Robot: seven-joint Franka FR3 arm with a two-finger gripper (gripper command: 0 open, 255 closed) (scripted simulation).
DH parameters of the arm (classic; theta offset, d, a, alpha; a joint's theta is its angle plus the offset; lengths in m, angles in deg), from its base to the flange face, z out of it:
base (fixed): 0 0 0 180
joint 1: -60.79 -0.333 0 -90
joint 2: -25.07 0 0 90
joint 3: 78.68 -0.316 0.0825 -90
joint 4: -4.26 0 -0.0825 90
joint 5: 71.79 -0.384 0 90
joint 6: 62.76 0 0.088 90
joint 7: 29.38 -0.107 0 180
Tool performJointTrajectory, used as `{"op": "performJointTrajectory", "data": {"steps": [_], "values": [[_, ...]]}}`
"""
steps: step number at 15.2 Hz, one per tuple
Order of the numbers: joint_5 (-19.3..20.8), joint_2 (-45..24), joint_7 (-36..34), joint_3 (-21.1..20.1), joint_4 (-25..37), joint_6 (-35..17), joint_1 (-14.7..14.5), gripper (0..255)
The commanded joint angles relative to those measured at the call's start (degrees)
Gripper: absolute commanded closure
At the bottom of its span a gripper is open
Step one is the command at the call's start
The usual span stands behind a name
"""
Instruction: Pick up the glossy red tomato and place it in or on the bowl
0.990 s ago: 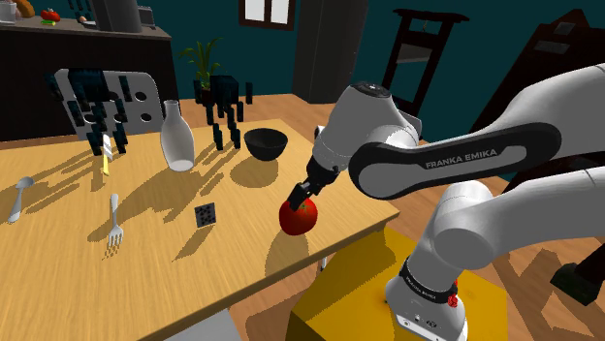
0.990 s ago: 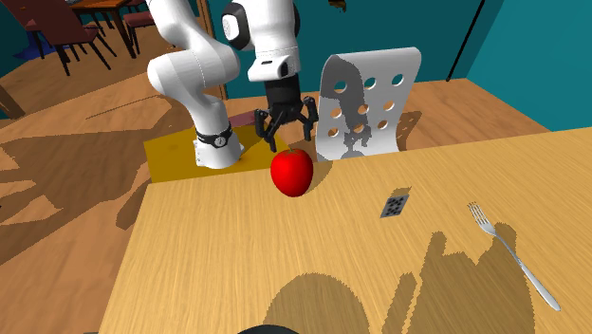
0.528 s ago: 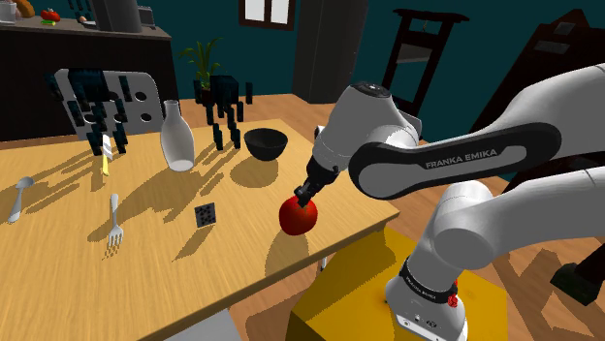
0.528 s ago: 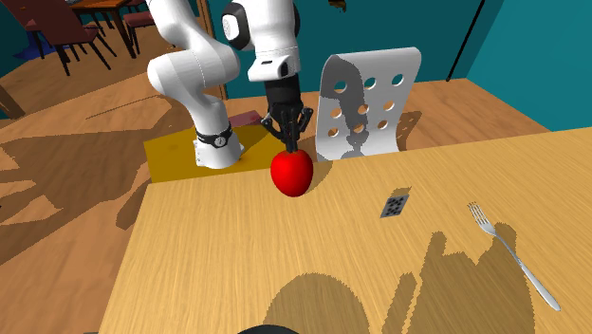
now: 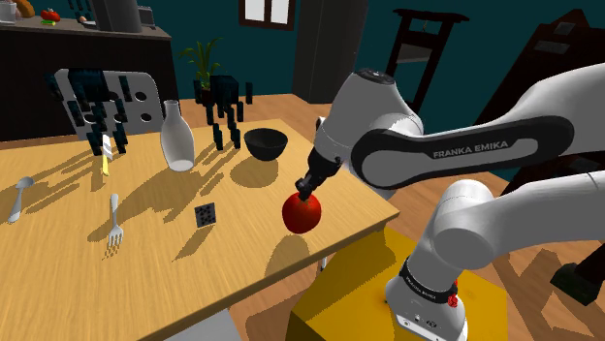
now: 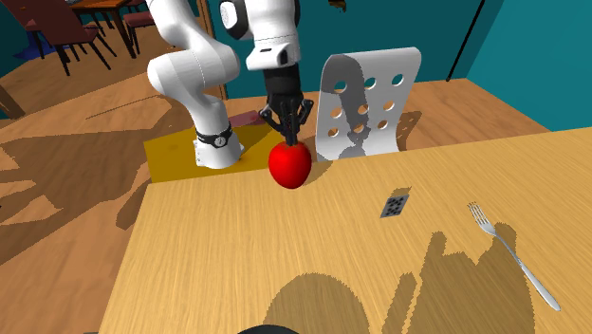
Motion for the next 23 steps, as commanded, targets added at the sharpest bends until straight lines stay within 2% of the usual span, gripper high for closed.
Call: {"op": "performJointTrajectory", "data": {"steps": [1, 23], "values": [[0.30, 0.74, 0.10, 0.40, 1.08, 1.82, 0.10, 255], [3.64, 3.51, 1.06, 4.44, 16.49, 19.83, 1.97, 255]]}}
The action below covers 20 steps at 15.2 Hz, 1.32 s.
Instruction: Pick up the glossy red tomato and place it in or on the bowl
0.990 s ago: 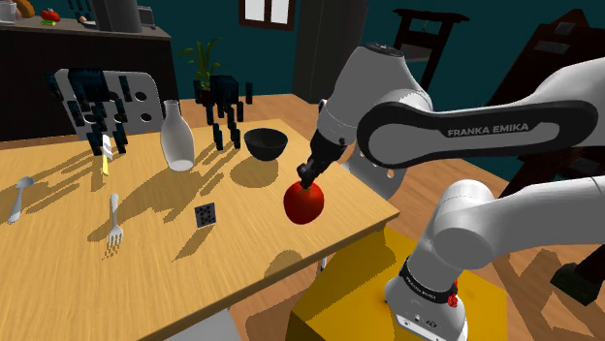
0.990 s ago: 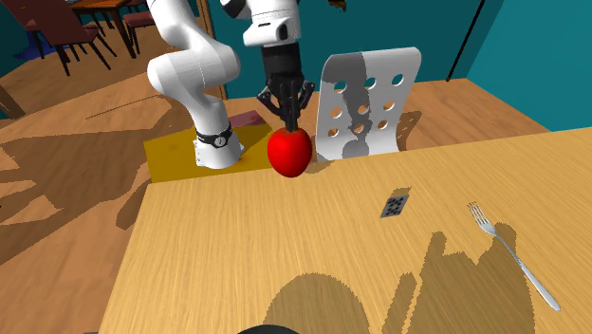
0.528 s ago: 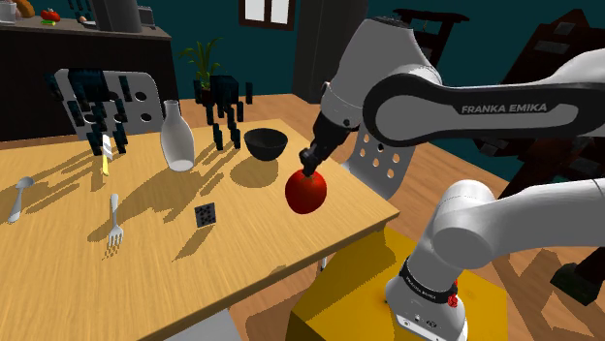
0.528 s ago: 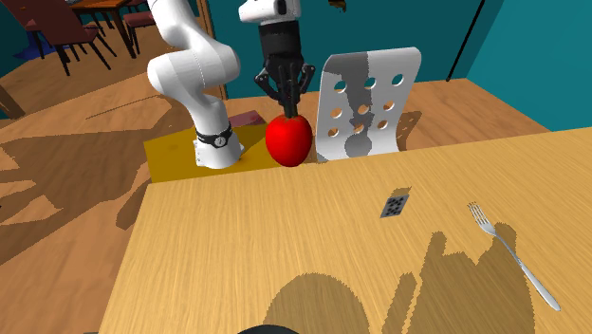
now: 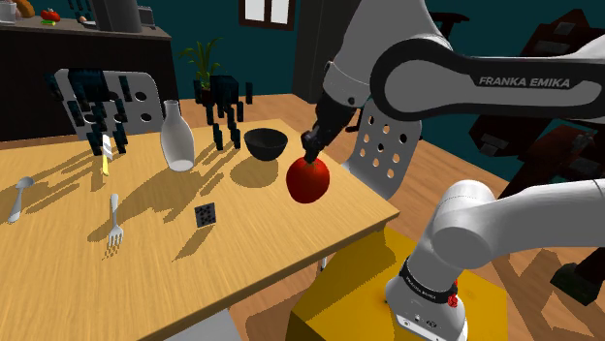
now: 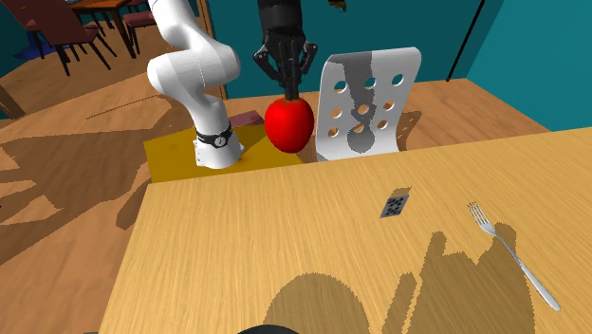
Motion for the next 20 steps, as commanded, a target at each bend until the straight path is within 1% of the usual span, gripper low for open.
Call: {"op": "performJointTrajectory", "data": {"steps": [1, 5, 12, 20], "values": [[0.36, 0.04, 0.25, 0.52, 1.61, 1.65, 0.22, 255], [0.80, -0.32, 0.34, 0.99, 4.47, 4.14, 0.52, 255], [4.48, -12.94, 6.36, 5.59, 13.01, 0.27, 5.16, 255], [7.19, -28.08, 11.86, 9.57, 26.62, -1.06, 8.71, 255]]}}
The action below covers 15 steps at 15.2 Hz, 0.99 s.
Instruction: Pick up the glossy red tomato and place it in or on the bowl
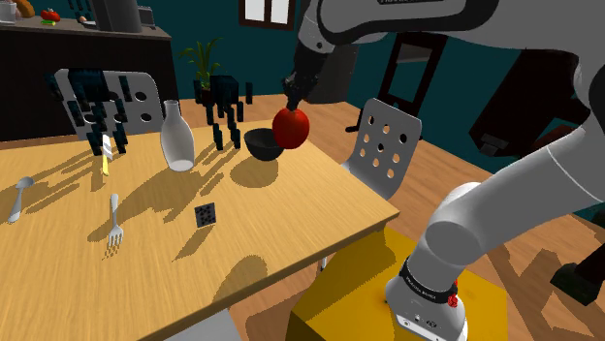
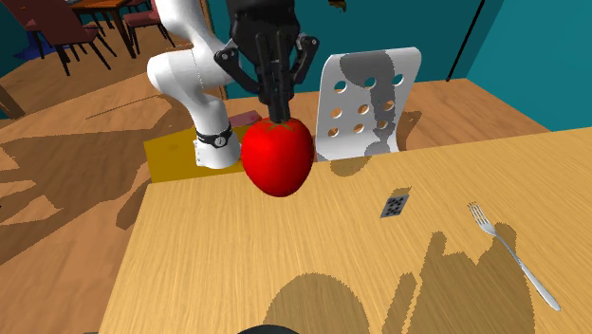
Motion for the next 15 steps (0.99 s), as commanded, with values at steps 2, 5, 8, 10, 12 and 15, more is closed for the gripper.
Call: {"op": "performJointTrajectory", "data": {"steps": [2, 5, 8, 10, 12, 15], "values": [[0.81, -6.31, 2.10, 1.44, 6.34, 0.08, 1.15, 255], [1.30, -12.23, 3.85, 2.59, 12.98, 0.86, 2.02, 255], [1.60, -18.34, 5.51, 3.60, 20.38, 2.19, 2.79, 255], [1.71, -22.58, 6.57, 4.17, 25.82, 3.42, 3.30, 255], [1.77, -27.01, 7.59, 4.68, 31.77, 4.97, 3.81, 255], [1.78, -34.20, 9.00, 5.30, 41.95, 8.01, 4.55, 255]]}}
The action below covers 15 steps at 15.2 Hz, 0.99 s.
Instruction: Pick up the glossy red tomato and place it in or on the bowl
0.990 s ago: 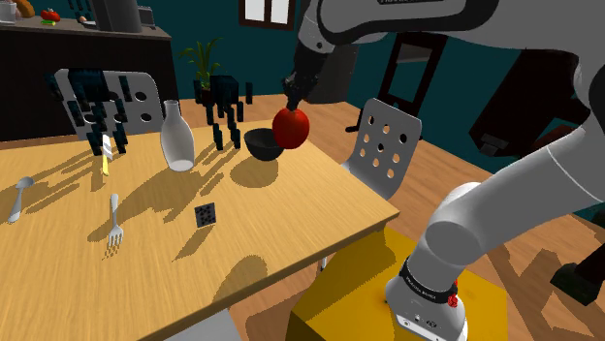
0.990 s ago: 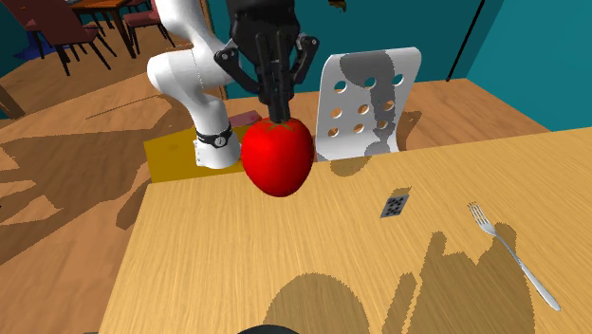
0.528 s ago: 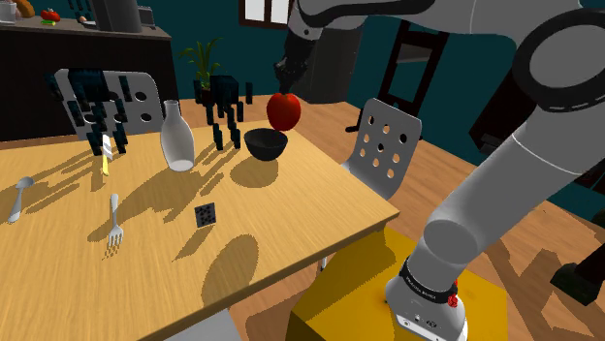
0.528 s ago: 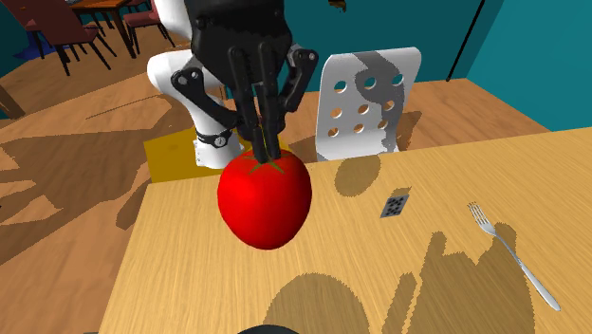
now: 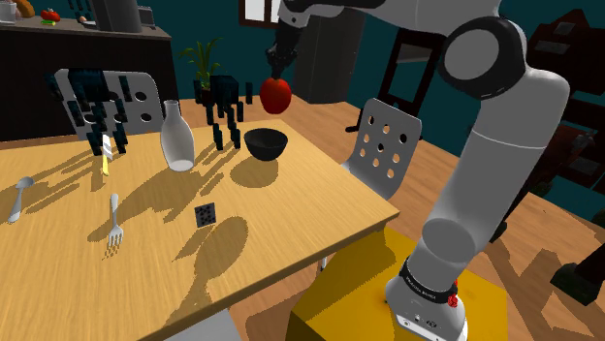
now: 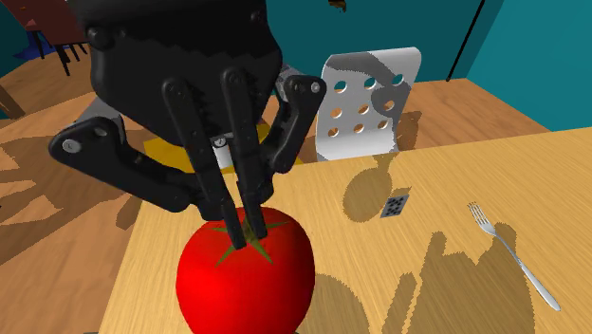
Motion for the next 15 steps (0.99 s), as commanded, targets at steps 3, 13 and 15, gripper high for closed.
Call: {"op": "performJointTrajectory", "data": {"steps": [3, 13, 15], "values": [[-0.09, -10.90, 2.06, 0.84, 16.06, 5.18, 1.10, 255], [-0.31, -11.74, 2.78, 1.00, 10.57, -1.13, 1.50, 255], [-0.34, -11.39, 2.84, 1.01, 8.50, -2.84, 1.52, 255]]}}
